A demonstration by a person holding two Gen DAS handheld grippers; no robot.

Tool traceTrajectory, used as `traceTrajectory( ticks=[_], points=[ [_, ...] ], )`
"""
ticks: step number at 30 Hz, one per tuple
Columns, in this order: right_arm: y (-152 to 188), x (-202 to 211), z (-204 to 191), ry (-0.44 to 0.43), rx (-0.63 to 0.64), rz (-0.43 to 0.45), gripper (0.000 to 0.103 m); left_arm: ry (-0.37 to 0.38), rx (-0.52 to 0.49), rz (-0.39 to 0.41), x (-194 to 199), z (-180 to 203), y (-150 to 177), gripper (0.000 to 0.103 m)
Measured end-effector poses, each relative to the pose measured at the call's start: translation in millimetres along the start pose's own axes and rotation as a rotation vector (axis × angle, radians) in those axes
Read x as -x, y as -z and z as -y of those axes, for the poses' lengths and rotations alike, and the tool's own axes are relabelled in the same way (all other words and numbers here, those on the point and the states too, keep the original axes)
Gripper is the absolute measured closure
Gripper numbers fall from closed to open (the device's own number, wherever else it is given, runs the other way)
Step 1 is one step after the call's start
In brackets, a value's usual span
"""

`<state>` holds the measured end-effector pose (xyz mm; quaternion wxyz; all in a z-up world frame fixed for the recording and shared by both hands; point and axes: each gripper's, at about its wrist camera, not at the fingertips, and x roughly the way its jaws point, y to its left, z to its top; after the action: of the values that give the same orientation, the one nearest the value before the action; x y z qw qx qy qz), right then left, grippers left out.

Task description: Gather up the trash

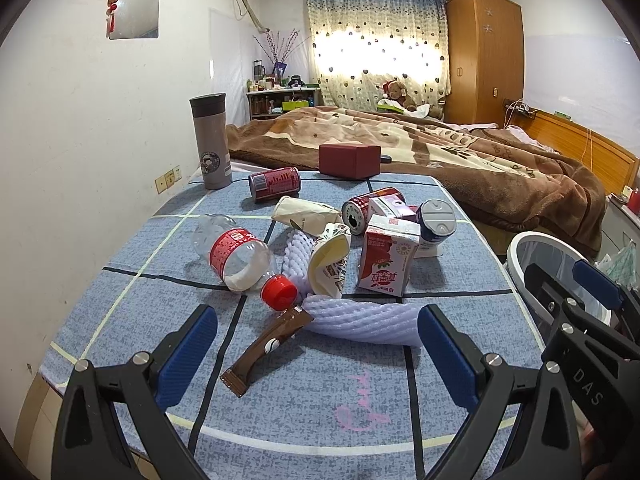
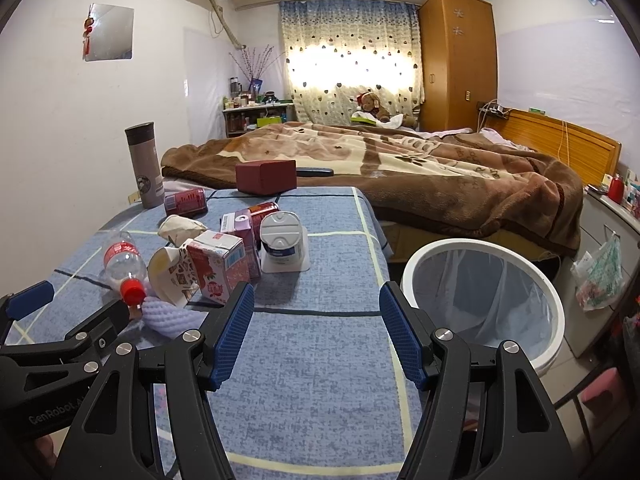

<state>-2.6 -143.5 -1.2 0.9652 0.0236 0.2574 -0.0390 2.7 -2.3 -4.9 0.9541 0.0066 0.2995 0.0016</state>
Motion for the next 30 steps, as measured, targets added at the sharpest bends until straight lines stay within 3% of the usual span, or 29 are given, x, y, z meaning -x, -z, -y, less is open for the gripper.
traceTrajectory(
  ticks=[30],
  points=[
    [0.1,0.3,1.5,0.008,-0.001,0.002,0.036,-0.001,0.0,-0.001,-0.3,-0.1,0.7,0.001]
  ],
)
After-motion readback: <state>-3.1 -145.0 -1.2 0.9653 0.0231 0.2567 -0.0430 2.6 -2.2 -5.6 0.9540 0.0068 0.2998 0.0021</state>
